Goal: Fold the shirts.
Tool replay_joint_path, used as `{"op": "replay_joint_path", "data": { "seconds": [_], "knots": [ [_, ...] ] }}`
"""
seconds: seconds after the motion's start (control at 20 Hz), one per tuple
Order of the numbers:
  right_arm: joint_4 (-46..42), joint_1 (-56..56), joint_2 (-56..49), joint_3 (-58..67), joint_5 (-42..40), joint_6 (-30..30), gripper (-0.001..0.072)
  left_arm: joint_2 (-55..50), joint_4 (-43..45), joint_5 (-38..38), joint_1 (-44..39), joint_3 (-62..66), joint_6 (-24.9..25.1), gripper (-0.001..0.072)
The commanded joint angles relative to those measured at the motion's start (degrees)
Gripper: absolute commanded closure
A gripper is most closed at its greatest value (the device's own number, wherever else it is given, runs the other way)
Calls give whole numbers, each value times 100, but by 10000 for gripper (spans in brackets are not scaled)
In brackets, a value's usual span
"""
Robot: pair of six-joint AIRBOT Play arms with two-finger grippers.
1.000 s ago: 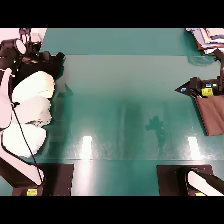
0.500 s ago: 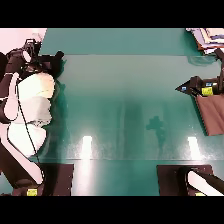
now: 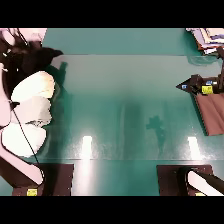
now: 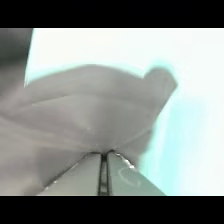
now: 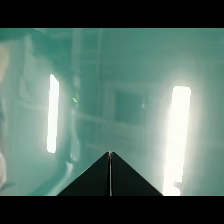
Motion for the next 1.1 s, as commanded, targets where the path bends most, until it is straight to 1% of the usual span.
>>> {"op": "replay_joint_path", "data": {
  "seconds": [0.0, 0.05, 0.1, 0.2, 0.3, 0.4, 0.55, 0.65, 0.7, 0.8, 0.9, 0.95, 1.0, 1.05],
  "knots": [
    [535, -35, 7, 42, -669, -4, 695, 1357, -17, -136, -291, 90, 153, 679],
    [592, -24, -9, 153, -748, -15, 695, 1829, -20, -332, -431, 90, 286, 679],
    [560, 9, -31, 339, -715, -153, 696, 2240, -20, -529, -566, 83, 350, 679],
    [544, 101, -39, 820, -636, -426, 696, 2968, -20, -1010, -907, 72, 372, 679],
    [546, 146, -39, 1322, -645, -442, 696, 3453, -20, -1585, -1386, 72, 332, 679],
    [546, 146, -39, 1797, -566, -442, 696, 3626, -28, -2063, -1952, -24, 35, 679],
    [544, 146, -39, 2426, -256, -442, 695, 3609, -50, -2522, -3163, -885, -391, 679],
    [544, 146, -39, 2743, -2, -442, 695, 3515, -79, -2382, -4061, -1812, -693, 679],
    [544, 146, -37, 2852, 90, -442, 695, 3462, -136, -2135, -4463, -2308, -807, 678],
    [544, 146, -37, 3023, 304, -442, 695, 3300, -439, -1506, -5169, -3257, -831, 677],
    [546, 146, -31, 3086, 487, -442, 696, 3088, -872, -997, -5602, -3976, -826, 669],
    [546, 146, -20, 3058, 531, -439, 695, 2988, -1005, -898, -5689, -4159, -828, 433],
    [544, 146, -15, 3027, 599, -439, 695, 2892, -1023, -929, -5709, -4234, -824, 137],
    [544, 146, -15, 3027, 702, -439, 695, 2868, -894, -1003, -5654, -4232, -820, 105]
  ]
}}
